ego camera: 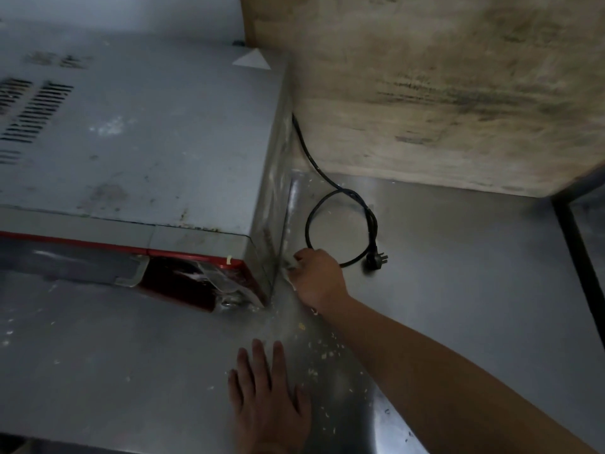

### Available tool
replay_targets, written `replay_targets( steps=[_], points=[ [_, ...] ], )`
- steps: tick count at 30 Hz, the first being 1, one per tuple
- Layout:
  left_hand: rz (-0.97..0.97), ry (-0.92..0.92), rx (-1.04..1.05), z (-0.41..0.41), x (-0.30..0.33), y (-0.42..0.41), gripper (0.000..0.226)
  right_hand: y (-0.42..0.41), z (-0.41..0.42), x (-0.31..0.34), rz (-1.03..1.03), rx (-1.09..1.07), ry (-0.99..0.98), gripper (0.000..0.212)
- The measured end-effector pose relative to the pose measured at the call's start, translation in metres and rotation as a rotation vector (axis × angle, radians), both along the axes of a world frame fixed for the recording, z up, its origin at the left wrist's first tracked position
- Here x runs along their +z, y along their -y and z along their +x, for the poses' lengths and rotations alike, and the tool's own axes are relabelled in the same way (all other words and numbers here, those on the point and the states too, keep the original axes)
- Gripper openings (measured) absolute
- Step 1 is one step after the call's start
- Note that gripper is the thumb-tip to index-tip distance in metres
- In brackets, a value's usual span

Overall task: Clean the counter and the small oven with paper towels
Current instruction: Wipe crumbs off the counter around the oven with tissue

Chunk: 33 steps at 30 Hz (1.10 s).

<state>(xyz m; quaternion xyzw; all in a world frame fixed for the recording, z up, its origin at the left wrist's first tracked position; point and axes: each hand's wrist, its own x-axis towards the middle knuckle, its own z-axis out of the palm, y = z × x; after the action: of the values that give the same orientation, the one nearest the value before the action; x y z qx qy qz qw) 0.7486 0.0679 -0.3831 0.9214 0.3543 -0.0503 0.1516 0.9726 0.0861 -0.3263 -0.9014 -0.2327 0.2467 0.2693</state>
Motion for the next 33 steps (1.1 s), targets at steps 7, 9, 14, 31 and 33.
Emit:
replay_targets(
  steps=[7, 9, 14, 31, 33],
  points=[
    [-0.004, 0.009, 0.006, 0.004, 0.005, 0.001, 0.088, -0.03, 0.019, -0.004, -0.071, 0.041, 0.274, 0.013],
    [-0.009, 0.001, 0.01, 0.005, 0.006, 0.001, 0.089, -0.039, 0.033, 0.0, -0.09, 0.058, 0.316, 0.015],
    [0.011, 0.013, 0.006, 0.006, 0.003, 0.0, 0.085, -0.037, 0.078, 0.006, -0.184, 0.005, 0.364, 0.019],
    [-0.049, -0.03, -0.139, 0.003, -0.02, -0.016, 0.066, -0.05, 0.119, -0.003, -0.276, 0.057, 0.522, 0.034],
    [-0.129, -0.041, -0.154, 0.013, -0.025, -0.02, 0.064, -0.057, 0.139, -0.002, -0.286, 0.023, 0.581, 0.038]
  ],
)
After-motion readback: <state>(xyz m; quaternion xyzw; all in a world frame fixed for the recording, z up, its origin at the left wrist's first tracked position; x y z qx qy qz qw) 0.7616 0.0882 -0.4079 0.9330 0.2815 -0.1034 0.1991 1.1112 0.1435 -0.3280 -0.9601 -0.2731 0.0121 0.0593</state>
